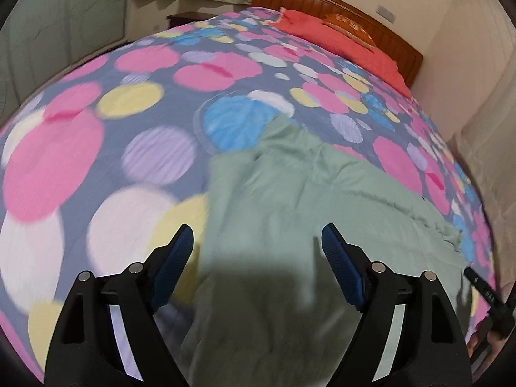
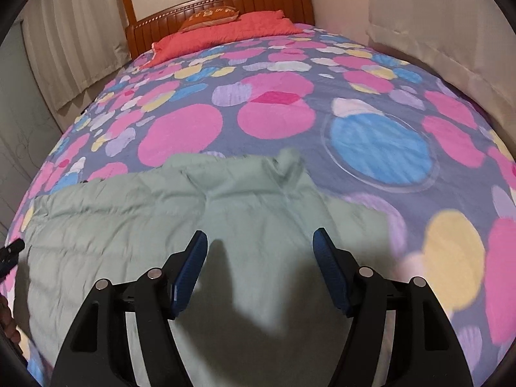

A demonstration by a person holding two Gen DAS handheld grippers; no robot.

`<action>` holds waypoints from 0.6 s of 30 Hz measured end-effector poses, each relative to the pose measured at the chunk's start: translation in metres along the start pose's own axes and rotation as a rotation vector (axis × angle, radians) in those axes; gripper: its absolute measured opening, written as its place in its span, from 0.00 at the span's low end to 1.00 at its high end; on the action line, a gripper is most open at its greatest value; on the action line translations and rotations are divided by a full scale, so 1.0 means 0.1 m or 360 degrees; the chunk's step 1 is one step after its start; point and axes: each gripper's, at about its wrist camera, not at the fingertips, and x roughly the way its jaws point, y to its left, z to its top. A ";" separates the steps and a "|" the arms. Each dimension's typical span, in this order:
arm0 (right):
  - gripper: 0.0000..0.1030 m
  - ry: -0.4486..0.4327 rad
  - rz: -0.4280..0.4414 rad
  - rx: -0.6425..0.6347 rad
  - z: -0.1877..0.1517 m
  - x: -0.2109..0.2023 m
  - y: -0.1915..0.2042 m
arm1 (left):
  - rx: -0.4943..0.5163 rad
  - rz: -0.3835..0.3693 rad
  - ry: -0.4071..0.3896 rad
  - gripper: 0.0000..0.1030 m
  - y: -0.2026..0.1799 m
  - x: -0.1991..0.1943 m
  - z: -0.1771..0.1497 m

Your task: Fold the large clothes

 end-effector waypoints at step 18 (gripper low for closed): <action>0.66 0.0140 0.0207 0.0470 -0.86 -0.32 -0.69 | -0.0412 -0.0184 0.0092 0.82 0.52 -0.36 -0.84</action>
